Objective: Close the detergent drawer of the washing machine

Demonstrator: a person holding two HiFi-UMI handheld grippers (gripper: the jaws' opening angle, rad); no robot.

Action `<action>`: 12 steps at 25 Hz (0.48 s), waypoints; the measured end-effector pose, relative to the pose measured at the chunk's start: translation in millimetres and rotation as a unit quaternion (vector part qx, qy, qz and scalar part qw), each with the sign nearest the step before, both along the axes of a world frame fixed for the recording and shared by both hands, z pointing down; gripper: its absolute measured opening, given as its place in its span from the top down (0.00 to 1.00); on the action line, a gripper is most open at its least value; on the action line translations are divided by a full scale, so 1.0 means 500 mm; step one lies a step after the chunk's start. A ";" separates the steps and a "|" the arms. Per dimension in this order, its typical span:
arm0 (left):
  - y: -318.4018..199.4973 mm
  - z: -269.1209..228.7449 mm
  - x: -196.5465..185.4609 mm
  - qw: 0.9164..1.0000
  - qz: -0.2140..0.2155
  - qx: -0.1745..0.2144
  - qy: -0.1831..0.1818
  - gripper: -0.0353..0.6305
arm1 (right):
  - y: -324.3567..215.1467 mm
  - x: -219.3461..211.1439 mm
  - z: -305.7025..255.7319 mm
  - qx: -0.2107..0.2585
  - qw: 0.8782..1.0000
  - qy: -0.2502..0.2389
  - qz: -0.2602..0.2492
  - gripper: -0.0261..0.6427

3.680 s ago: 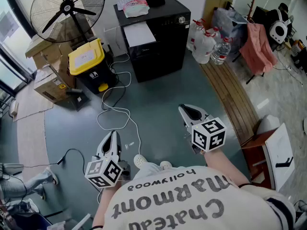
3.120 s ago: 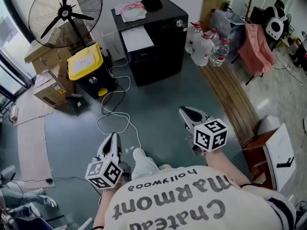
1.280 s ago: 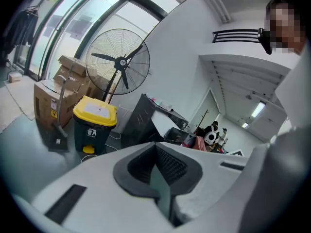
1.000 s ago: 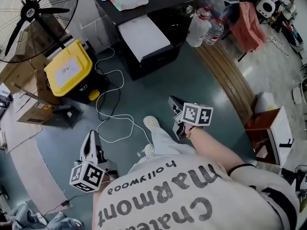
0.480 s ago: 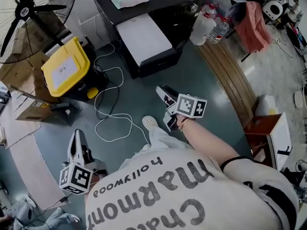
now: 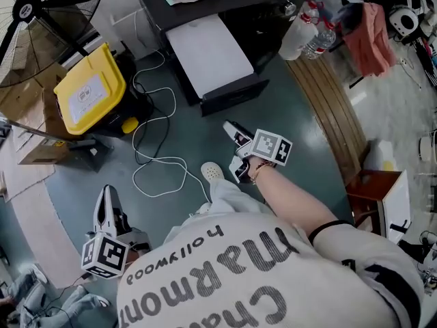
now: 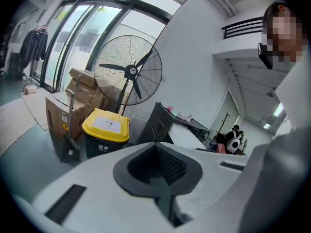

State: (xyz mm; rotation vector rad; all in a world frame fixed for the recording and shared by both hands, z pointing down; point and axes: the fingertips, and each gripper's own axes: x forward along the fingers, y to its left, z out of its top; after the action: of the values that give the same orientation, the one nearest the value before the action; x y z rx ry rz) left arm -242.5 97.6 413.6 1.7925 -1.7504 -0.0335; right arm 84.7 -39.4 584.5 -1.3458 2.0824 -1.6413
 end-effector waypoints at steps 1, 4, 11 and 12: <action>-0.006 0.002 -0.002 1.000 -0.001 -0.003 -0.002 0.94 | -0.007 -0.001 0.009 -0.005 1.000 -0.005 0.003 0.69; -0.025 0.009 -0.009 1.000 -0.001 -0.015 -0.008 0.94 | -0.035 -0.003 0.027 -0.010 0.999 -0.032 0.026 0.69; -0.052 0.014 -0.024 0.999 -0.021 -0.028 -0.014 0.94 | -0.087 -0.010 0.042 -0.013 0.996 -0.074 0.044 0.66; -0.055 0.015 -0.025 0.999 -0.023 -0.029 -0.015 0.94 | -0.091 -0.011 0.043 -0.012 0.996 -0.074 0.043 0.67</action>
State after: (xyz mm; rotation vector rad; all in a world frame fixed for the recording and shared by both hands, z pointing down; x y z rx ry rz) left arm -254.9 70.3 421.1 1.7198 -1.7956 0.0264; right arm 79.3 -85.1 606.1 -1.2606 1.9018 -1.6811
